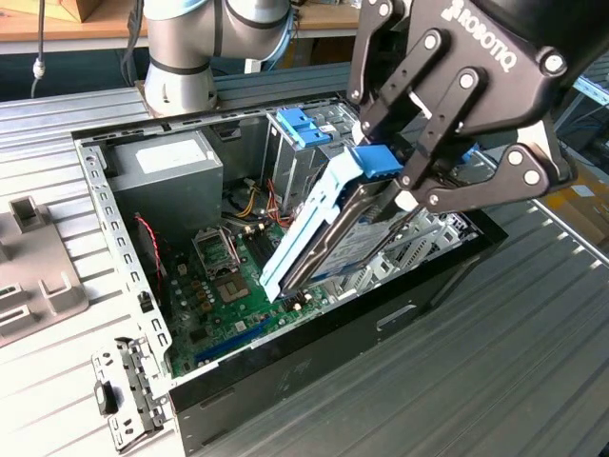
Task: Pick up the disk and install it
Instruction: 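Pick up the disk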
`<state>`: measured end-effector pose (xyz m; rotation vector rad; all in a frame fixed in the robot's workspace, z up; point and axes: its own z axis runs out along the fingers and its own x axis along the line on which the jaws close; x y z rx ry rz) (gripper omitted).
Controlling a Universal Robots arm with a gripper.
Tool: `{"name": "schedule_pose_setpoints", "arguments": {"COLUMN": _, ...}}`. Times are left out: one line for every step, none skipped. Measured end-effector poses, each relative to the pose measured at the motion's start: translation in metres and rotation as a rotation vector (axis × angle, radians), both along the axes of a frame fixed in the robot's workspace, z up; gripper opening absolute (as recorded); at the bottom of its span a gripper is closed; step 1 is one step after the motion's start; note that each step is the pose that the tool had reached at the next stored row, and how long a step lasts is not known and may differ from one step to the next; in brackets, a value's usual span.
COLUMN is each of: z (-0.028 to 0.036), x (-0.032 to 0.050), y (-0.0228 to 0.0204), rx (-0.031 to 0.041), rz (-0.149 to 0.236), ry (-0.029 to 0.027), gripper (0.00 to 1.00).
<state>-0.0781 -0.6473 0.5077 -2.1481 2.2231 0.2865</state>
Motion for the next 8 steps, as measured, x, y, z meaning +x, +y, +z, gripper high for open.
{"name": "schedule_pose_setpoints", "arguments": {"z": -0.0002, "x": 0.0014, "y": -0.0024, "rx": 0.0001, "rz": 0.000, "ry": 0.0006, "gripper": 0.37}}
{"name": "schedule_pose_setpoints", "arguments": {"z": -0.0003, "x": 0.0022, "y": -0.0036, "rx": 0.0001, "rz": 0.000, "ry": 0.0009, "gripper": 0.37}}
{"name": "schedule_pose_setpoints", "arguments": {"z": -0.0005, "x": 0.0030, "y": -0.0049, "rx": 0.0002, "rz": 0.000, "ry": 0.0011, "gripper": 0.37}}
{"name": "schedule_pose_setpoints", "arguments": {"z": -0.0006, "x": 0.0044, "y": -0.0069, "rx": 0.0002, "rz": 0.000, "ry": 0.0017, "gripper": 0.37}}
{"name": "schedule_pose_setpoints", "arguments": {"z": -0.0007, "x": 0.0052, "y": -0.0082, "rx": 0.0003, "rz": 0.000, "ry": 0.0019, "gripper": 0.37}}
{"name": "schedule_pose_setpoints", "arguments": {"z": -0.0009, "x": 0.0060, "y": -0.0095, "rx": 0.0003, "rz": 0.000, "ry": 0.0022, "gripper": 0.37}}
{"name": "schedule_pose_setpoints", "arguments": {"z": -0.0012, "x": 0.0080, "y": -0.0126, "rx": 0.0005, "rz": 0.000, "ry": 0.0029, "gripper": 0.37}}
{"name": "schedule_pose_setpoints", "arguments": {"z": -0.0014, "x": 0.0096, "y": -0.0148, "rx": 0.0005, "rz": 0.000, "ry": 0.0035, "gripper": 0.37}}
